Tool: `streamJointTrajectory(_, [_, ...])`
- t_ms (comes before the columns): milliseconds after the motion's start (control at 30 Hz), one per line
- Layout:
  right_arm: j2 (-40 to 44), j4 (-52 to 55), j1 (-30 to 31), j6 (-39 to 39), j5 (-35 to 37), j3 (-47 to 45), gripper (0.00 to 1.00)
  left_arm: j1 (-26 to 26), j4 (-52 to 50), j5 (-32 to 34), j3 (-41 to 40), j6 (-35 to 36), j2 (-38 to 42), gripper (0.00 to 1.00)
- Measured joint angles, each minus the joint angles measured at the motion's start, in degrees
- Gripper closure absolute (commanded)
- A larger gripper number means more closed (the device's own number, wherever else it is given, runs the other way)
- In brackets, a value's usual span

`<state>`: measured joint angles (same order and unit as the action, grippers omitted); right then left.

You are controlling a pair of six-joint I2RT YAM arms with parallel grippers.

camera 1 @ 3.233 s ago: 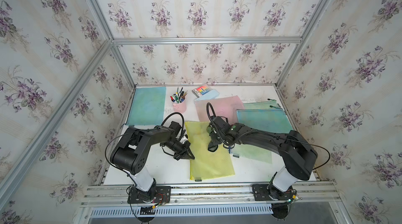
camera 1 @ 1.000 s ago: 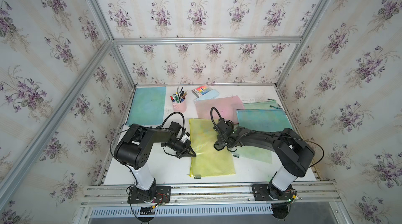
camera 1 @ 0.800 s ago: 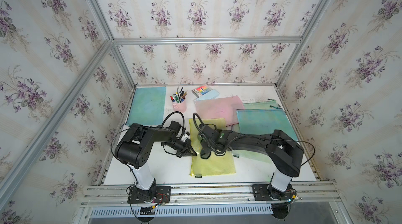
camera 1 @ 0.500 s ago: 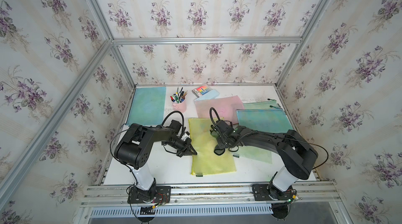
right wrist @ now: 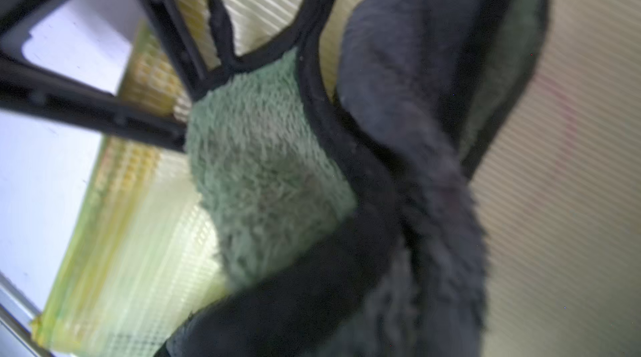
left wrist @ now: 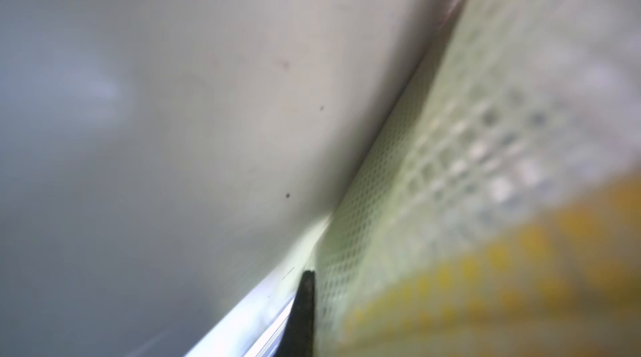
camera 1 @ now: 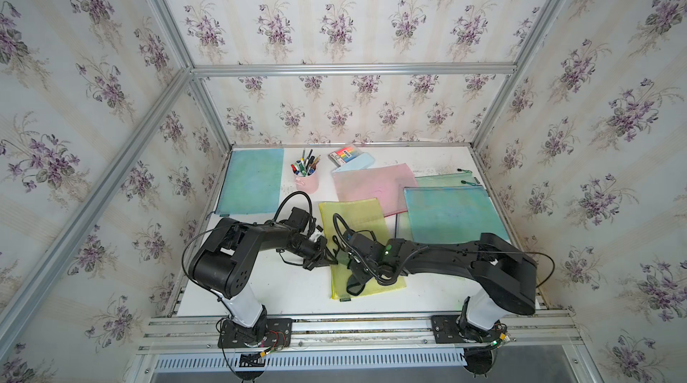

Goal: Wipe the document bag
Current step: Wipe the dirt from the document bag.

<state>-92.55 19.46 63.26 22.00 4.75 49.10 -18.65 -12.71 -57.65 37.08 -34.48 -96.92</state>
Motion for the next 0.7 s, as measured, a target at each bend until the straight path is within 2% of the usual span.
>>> streamJointTrajectory(100, [6.99,4.04,-3.43,3.67,3.19,-5.86,0.87,0.0,0.04,0.39,-0.48,-0.04,0.22,0.94])
streamJointTrajectory(200, [9.46,7.41,-4.04,6.84,6.16,-6.49,0.87,-0.02,0.59,0.66,-1.14,-0.48,0.26,0.94])
streamJointTrajectory(267, [7.8,7.3,-1.97,8.41,6.6,-4.33,0.87,-0.09,1.22,0.72,-1.22,-0.9,0.24,0.94])
streamJointTrajectory(400, [-1.01,2.99,5.6,9.09,4.5,3.04,0.88,-0.15,1.25,1.07,-0.37,-0.94,-0.26,0.94])
streamJointTrajectory(467, [-3.41,0.85,6.4,9.68,3.56,3.63,0.88,-0.24,-0.02,1.49,0.74,-0.63,-0.28,0.94])
streamJointTrajectory(567, [0.42,-2.25,1.99,11.21,3.28,-2.23,0.88,-0.44,-2.16,2.23,2.36,1.18,-0.22,0.93])
streamJointTrajectory(700, [9.7,1.79,-8.9,11.17,4.35,-8.87,0.87,-0.52,-4.17,2.62,2.73,3.1,-0.17,0.93])
